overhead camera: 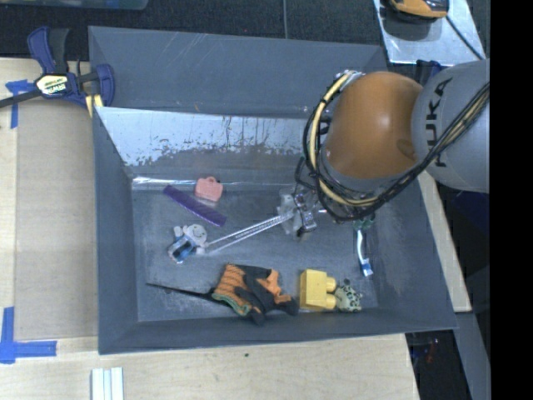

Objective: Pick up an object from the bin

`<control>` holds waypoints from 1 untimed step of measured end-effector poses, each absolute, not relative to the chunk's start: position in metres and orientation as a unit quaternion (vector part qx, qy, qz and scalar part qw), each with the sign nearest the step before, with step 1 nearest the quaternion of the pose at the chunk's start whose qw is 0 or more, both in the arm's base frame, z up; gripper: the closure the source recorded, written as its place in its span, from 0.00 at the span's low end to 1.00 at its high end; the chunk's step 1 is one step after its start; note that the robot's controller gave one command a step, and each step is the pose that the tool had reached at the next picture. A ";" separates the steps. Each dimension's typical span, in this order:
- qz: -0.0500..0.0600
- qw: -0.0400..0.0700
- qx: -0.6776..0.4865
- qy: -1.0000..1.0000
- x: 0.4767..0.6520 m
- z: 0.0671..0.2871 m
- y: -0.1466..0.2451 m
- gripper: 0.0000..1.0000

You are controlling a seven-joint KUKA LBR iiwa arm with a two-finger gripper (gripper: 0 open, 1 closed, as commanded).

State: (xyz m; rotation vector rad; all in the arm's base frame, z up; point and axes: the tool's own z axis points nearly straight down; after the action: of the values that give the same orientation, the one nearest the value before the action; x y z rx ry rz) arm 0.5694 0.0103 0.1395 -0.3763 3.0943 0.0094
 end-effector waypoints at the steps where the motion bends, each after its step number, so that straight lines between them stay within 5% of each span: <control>1: 0.003 0.013 -0.120 0.993 0.570 0.151 0.010 1.00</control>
Offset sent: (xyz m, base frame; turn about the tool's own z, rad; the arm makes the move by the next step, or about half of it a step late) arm 0.0004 -0.0001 0.0357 0.0006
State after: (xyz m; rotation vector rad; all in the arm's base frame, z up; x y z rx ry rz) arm 0.5700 0.0100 0.1511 -0.3739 3.0921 0.0088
